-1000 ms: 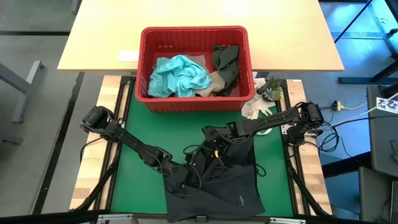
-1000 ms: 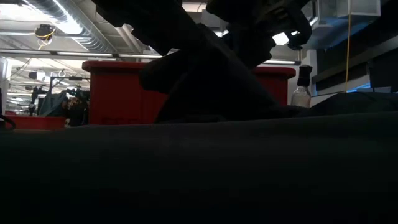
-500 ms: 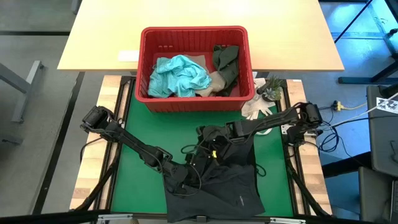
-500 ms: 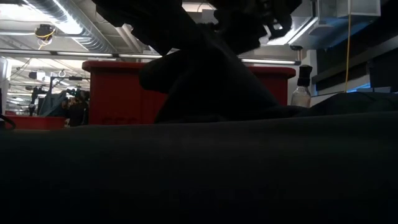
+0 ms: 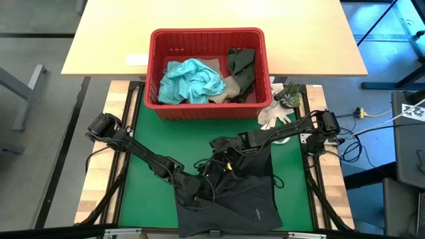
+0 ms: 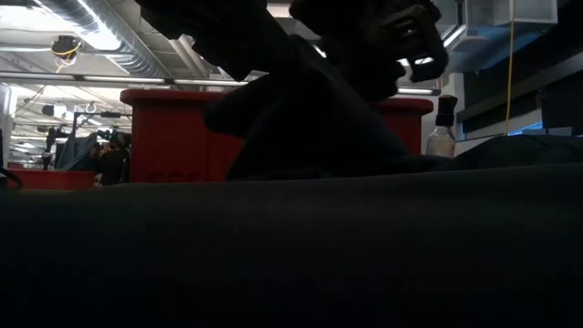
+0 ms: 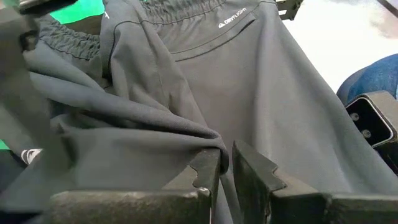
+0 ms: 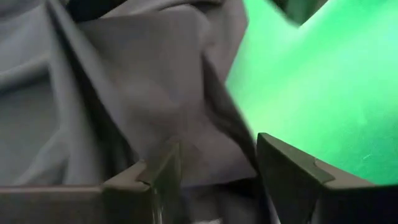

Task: Fold Laundry from Bin
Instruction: Fold the black shorts from the red laundry bin

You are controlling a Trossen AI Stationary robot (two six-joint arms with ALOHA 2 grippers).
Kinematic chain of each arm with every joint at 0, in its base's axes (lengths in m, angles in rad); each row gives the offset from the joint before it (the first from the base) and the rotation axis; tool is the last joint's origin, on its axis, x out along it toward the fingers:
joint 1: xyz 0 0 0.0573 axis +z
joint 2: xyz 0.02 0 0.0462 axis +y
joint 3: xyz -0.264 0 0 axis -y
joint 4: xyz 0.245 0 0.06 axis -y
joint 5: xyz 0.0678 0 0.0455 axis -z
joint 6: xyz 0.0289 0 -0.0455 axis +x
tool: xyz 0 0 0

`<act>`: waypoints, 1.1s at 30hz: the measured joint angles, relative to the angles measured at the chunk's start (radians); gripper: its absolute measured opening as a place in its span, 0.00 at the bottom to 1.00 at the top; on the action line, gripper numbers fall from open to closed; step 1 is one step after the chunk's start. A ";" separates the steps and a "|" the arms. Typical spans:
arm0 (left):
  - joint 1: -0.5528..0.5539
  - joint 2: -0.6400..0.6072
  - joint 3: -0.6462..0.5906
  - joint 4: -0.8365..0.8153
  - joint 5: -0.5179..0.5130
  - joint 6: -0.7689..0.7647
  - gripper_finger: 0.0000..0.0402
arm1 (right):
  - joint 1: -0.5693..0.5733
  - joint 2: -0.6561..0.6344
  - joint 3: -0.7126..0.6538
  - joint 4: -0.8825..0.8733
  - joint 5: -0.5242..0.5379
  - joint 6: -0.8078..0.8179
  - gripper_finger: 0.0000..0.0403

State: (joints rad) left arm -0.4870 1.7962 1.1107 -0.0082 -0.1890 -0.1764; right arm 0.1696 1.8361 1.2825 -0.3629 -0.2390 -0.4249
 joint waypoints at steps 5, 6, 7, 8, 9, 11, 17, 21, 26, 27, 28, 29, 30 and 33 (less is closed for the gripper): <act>0.000 0.000 0.000 -0.001 -0.001 0.000 0.10 | 0.000 0.033 -0.002 -0.113 -0.008 0.002 0.51; 0.000 0.000 0.000 -0.002 0.000 0.000 0.10 | 0.000 0.037 -0.001 -0.114 -0.008 0.002 0.51; 0.001 0.000 0.000 -0.003 -0.001 0.000 0.10 | 0.000 0.040 -0.001 -0.133 -0.008 0.003 0.51; 0.000 0.000 0.000 -0.003 -0.001 0.000 0.10 | 0.000 0.045 -0.001 -0.147 -0.008 0.003 0.51; 0.000 0.000 0.001 -0.003 -0.001 0.000 0.10 | 0.000 0.048 -0.001 -0.142 -0.008 0.003 0.51; 0.000 0.000 0.001 -0.004 0.000 0.000 0.10 | 0.000 0.051 -0.001 -0.156 -0.008 0.003 0.51; 0.000 0.000 0.001 -0.002 0.000 0.000 0.10 | 0.001 0.051 -0.001 -0.165 0.023 0.000 0.44; 0.000 -0.001 0.001 -0.002 -0.007 0.003 0.10 | 0.001 0.051 -0.001 -0.164 0.065 -0.003 0.26; 0.000 -0.004 0.001 0.002 -0.019 0.003 0.10 | 0.000 0.051 -0.001 -0.177 0.091 -0.003 0.02; 0.000 -0.003 0.001 0.002 -0.019 0.003 0.10 | 0.000 0.051 -0.001 -0.182 0.092 -0.001 0.03; 0.000 -0.004 0.001 0.002 -0.021 0.003 0.10 | 0.000 0.051 -0.001 -0.187 0.092 -0.001 0.04; 0.000 -0.004 0.001 0.002 -0.021 0.003 0.10 | 0.000 0.051 -0.001 -0.189 0.092 0.000 0.04; 0.000 -0.004 0.001 0.003 -0.022 0.003 0.10 | 0.000 0.051 -0.001 -0.190 0.092 0.000 0.04; 0.000 -0.008 0.000 0.003 -0.025 -0.015 0.10 | 0.000 0.044 0.015 -0.232 0.093 0.000 0.01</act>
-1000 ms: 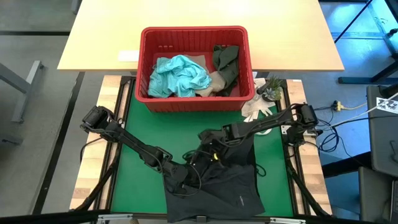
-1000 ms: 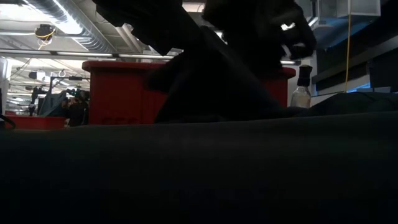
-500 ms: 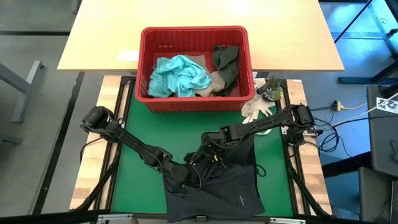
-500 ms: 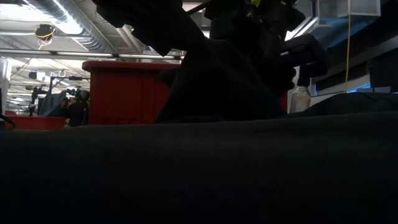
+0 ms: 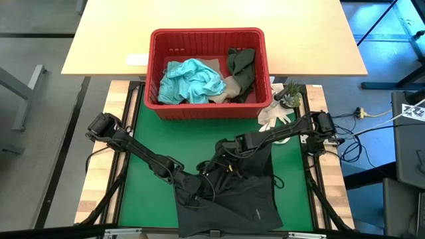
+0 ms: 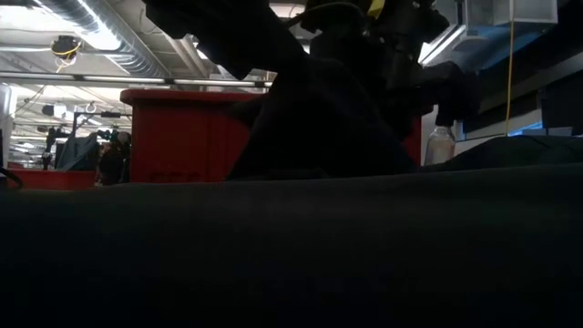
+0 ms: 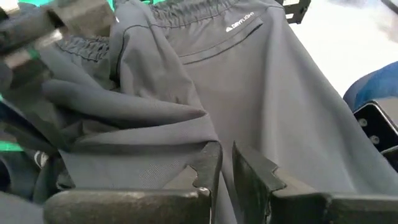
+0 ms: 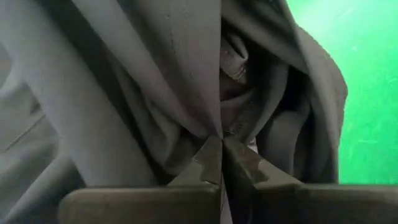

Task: Fold Laundry from Bin
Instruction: Fold the black shorts from the red laundry bin

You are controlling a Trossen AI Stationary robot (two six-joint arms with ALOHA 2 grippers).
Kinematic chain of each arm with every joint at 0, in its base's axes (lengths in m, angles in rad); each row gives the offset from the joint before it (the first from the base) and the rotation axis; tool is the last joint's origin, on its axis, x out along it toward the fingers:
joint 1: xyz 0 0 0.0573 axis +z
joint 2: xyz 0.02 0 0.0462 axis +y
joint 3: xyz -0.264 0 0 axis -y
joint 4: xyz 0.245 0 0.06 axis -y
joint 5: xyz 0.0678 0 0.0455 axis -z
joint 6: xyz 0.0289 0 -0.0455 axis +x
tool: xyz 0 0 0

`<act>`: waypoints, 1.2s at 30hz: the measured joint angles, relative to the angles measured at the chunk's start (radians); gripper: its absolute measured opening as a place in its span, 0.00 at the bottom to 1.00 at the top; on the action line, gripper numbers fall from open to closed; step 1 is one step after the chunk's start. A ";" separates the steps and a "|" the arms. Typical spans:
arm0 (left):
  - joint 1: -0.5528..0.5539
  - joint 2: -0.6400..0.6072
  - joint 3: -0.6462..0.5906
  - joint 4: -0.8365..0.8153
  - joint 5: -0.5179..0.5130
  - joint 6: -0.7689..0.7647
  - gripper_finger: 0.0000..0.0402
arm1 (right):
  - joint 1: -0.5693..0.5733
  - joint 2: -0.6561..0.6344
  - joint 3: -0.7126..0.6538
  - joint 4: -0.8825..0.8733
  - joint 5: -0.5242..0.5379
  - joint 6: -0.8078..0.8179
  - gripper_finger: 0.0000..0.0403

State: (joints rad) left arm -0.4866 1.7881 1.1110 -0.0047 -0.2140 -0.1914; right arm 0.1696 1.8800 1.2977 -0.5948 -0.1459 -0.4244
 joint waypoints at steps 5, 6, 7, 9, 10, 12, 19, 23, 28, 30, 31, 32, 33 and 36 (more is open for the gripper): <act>0.018 -0.032 0.000 0.042 -0.005 -0.041 0.16 | 0.000 -0.003 0.124 -0.133 0.036 0.019 0.01; 0.024 -0.040 0.000 0.049 -0.006 -0.041 0.19 | 0.000 -0.004 0.148 -0.147 0.052 0.020 0.01; 0.028 -0.049 0.000 0.049 -0.006 -0.041 0.21 | 0.000 -0.004 0.171 -0.162 0.063 0.020 0.01; 0.037 -0.066 0.000 0.044 -0.002 -0.041 0.26 | 0.000 -0.004 0.214 -0.205 0.078 0.020 0.01; 0.041 -0.076 0.000 0.045 0.001 -0.041 0.29 | 0.000 -0.004 0.236 -0.229 0.084 0.020 0.01; 0.048 -0.096 0.000 0.042 0.003 -0.037 0.34 | 0.000 -0.005 0.277 -0.264 0.095 0.020 0.00; 0.044 -0.105 0.000 0.034 0.009 -0.035 0.45 | 0.000 -0.005 0.308 -0.312 0.110 0.020 0.00; 0.049 -0.117 -0.001 0.013 0.004 -0.059 0.46 | 0.000 -0.007 0.308 -0.382 0.157 0.018 0.00; 0.065 -0.199 -0.001 -0.084 -0.046 -0.036 0.44 | -0.002 -0.051 0.308 -0.446 0.224 0.008 0.00; 0.073 -0.235 -0.001 -0.153 -0.063 -0.034 0.43 | -0.003 -0.076 0.308 -0.459 0.258 0.005 0.00; 0.075 -0.255 -0.001 -0.192 -0.068 -0.034 0.42 | -0.002 -0.089 0.308 -0.460 0.275 0.005 0.00; 0.079 -0.270 -0.001 -0.219 -0.075 -0.034 0.42 | -0.002 -0.103 0.308 -0.458 0.291 0.005 0.00; 0.082 -0.284 0.001 -0.247 -0.081 -0.034 0.41 | -0.002 -0.116 0.308 -0.457 0.304 0.005 0.00; 0.086 -0.310 0.001 -0.371 -0.107 -0.034 0.40 | -0.002 -0.149 0.308 -0.456 0.336 0.005 0.00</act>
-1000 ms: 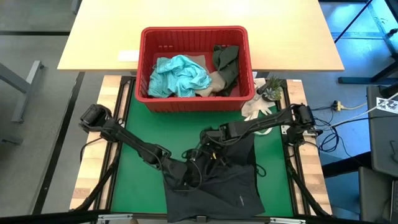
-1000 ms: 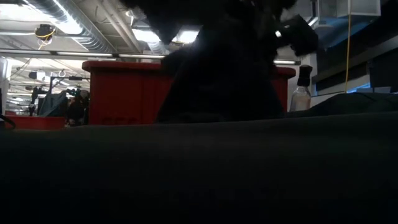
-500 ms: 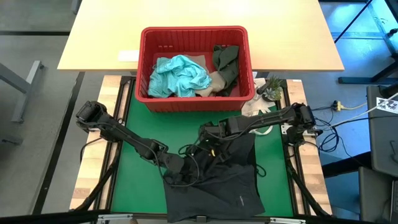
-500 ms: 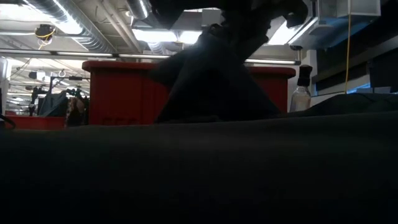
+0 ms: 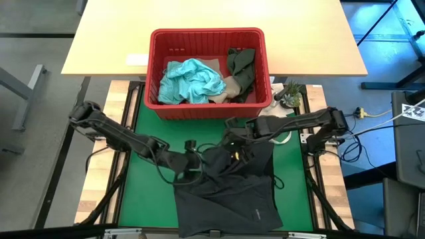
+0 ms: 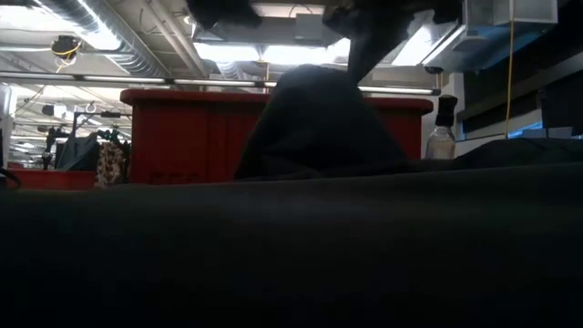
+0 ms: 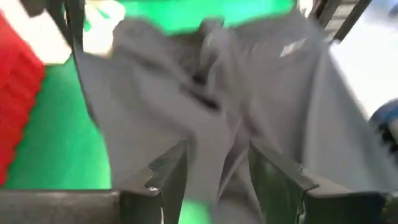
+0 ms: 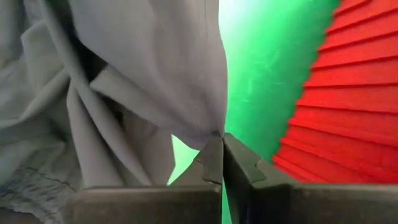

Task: Fold Laundry from Bin
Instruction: Fold the black shorts from the red laundry bin

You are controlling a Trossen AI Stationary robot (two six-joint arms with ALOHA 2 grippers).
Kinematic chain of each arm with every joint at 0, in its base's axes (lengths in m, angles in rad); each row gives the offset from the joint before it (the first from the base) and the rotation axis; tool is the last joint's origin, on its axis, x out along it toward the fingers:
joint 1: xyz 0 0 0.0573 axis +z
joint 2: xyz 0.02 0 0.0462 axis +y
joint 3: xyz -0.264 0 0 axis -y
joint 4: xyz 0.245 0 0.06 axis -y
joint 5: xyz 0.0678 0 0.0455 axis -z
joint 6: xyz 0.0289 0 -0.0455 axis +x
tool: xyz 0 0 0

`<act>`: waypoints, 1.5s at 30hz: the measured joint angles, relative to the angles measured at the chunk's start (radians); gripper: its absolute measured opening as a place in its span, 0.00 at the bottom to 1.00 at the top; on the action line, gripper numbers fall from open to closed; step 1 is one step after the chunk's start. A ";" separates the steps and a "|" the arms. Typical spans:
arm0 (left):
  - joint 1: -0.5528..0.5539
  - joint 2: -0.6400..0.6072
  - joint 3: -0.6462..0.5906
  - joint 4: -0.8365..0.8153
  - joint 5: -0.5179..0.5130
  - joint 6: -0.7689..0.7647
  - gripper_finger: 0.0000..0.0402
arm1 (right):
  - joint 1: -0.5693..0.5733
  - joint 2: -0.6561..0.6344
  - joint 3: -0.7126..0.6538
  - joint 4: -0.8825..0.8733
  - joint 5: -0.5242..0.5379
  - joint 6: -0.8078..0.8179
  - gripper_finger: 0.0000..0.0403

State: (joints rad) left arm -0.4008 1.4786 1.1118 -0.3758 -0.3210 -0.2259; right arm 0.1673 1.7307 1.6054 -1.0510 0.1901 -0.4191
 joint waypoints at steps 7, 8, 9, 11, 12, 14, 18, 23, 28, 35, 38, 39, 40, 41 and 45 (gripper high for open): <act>0.057 0.012 0.000 -0.164 -0.064 -0.026 0.40 | 0.002 -0.020 0.000 0.002 0.011 0.000 0.00; 0.070 0.018 0.000 -0.173 -0.065 -0.026 0.40 | 0.002 -0.020 0.000 0.000 0.011 0.000 0.00; 0.083 0.022 -0.001 -0.177 -0.065 -0.025 0.40 | 0.002 -0.020 0.000 0.000 0.011 0.000 0.00; 0.110 0.034 -0.001 -0.180 -0.063 -0.016 0.40 | 0.002 -0.020 0.000 0.000 0.011 0.000 0.00; 0.123 0.038 -0.001 -0.184 -0.056 -0.005 0.40 | 0.002 -0.020 0.000 0.001 0.011 0.000 0.00; 0.152 0.054 -0.001 -0.188 -0.028 0.000 0.40 | 0.002 -0.020 0.000 0.000 0.011 0.000 0.00; 0.205 0.084 -0.001 -0.193 0.056 0.017 0.40 | 0.002 -0.020 0.000 0.000 0.011 0.001 0.00; 0.256 0.128 -0.001 -0.193 0.106 0.104 0.40 | 0.002 -0.020 0.000 0.000 0.011 -0.003 0.00; 0.300 0.162 -0.001 -0.189 0.114 0.152 0.40 | 0.002 -0.020 -0.001 0.000 0.011 -0.005 0.00; 0.335 0.187 -0.002 -0.183 0.210 0.159 0.40 | 0.003 -0.020 -0.001 0.002 0.011 -0.006 0.00; 0.342 0.199 -0.002 -0.167 0.213 0.174 0.40 | 0.003 -0.020 -0.001 0.002 0.011 -0.006 0.00; 0.343 0.202 -0.002 -0.170 0.219 0.184 0.40 | 0.003 -0.020 -0.001 0.002 0.011 -0.006 0.00; 0.343 0.209 -0.002 -0.160 0.229 0.193 0.40 | 0.002 -0.020 -0.001 0.002 0.011 -0.006 0.00; 0.343 0.212 -0.002 -0.142 0.237 0.202 0.40 | 0.002 -0.020 -0.001 0.002 0.011 -0.006 0.00; 0.342 0.233 -0.002 -0.116 0.244 0.211 0.40 | 0.002 -0.019 -0.001 0.001 0.011 -0.006 0.00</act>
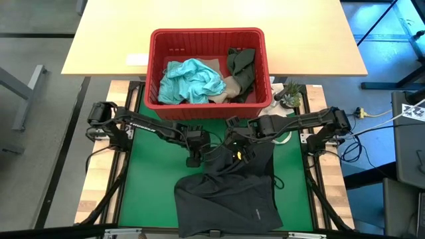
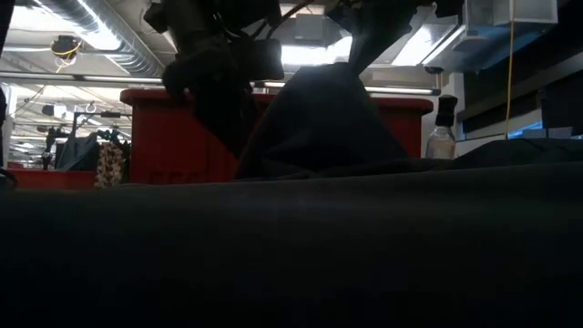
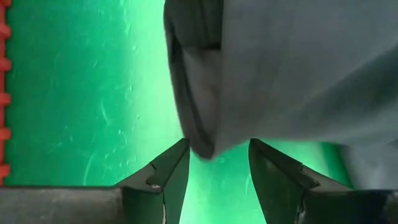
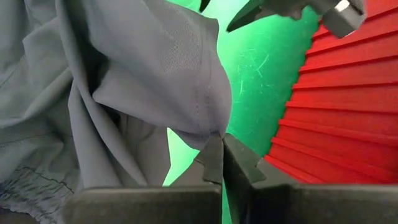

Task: Fold Laundry from Bin
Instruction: Fold the black shorts from the red laundry bin

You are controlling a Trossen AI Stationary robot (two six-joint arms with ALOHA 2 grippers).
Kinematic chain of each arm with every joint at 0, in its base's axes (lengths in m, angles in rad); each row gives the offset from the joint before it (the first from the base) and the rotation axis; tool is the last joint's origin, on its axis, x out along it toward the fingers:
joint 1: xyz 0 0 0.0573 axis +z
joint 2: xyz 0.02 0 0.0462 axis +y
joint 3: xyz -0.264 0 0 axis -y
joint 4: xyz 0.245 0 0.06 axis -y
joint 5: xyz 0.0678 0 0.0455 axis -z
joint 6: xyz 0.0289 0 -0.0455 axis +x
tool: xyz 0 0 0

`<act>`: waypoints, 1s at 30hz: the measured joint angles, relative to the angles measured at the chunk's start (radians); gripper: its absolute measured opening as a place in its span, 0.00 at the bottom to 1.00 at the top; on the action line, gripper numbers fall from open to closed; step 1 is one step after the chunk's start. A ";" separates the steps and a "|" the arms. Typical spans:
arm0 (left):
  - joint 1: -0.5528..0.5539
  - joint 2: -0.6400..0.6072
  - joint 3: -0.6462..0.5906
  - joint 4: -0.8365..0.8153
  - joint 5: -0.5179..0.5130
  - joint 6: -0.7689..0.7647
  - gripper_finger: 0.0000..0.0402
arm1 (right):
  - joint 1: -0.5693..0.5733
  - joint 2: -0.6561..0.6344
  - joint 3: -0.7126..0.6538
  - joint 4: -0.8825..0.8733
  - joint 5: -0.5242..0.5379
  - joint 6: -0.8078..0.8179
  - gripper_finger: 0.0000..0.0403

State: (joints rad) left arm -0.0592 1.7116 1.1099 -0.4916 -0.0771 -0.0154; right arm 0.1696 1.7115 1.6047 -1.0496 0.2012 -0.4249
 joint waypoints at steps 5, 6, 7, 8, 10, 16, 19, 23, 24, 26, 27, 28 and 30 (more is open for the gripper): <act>0.002 0.038 0.000 0.020 0.020 0.006 0.40 | 0.000 0.000 0.000 0.000 0.000 0.000 0.00; 0.002 0.045 0.000 0.016 0.035 0.009 0.40 | 0.000 0.000 0.000 0.000 0.000 0.000 0.00; 0.001 0.051 0.000 0.020 0.049 0.010 0.40 | 0.000 0.000 0.000 -0.002 0.000 0.000 0.00; -0.001 0.053 0.000 0.018 0.058 0.010 0.40 | 0.000 0.000 0.000 -0.004 0.000 0.000 0.00; -0.009 0.053 0.000 0.003 0.071 0.010 0.39 | 0.000 0.000 0.000 -0.005 0.000 0.000 0.00; -0.045 0.047 0.000 0.016 0.069 0.010 0.19 | 0.000 0.000 0.000 -0.006 0.034 -0.001 0.00; -0.056 0.047 0.000 0.012 0.068 0.010 0.04 | 0.000 0.000 0.000 -0.006 0.034 -0.001 0.00; -0.060 0.047 0.000 0.013 0.060 0.009 0.02 | 0.000 0.000 0.000 -0.006 0.034 -0.001 0.00; -0.060 0.047 0.000 0.013 0.055 0.006 0.02 | 0.000 0.000 0.000 -0.006 0.034 -0.001 0.00; -0.060 0.046 0.000 0.012 0.040 0.002 0.01 | 0.000 0.000 0.000 -0.006 0.034 -0.001 0.00; -0.060 0.044 0.000 0.007 0.032 0.002 0.01 | 0.000 0.000 0.000 -0.005 0.034 -0.001 0.00; -0.060 0.043 0.000 0.003 0.028 0.002 0.01 | 0.000 0.000 0.000 -0.005 0.034 -0.001 0.00; -0.061 0.036 0.000 -0.001 0.028 0.001 0.00 | 0.000 0.000 0.000 -0.004 0.035 -0.001 0.00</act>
State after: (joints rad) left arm -0.1201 1.7473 1.1099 -0.4930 -0.0489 -0.0139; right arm 0.1695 1.7119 1.6047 -1.0534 0.2360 -0.4259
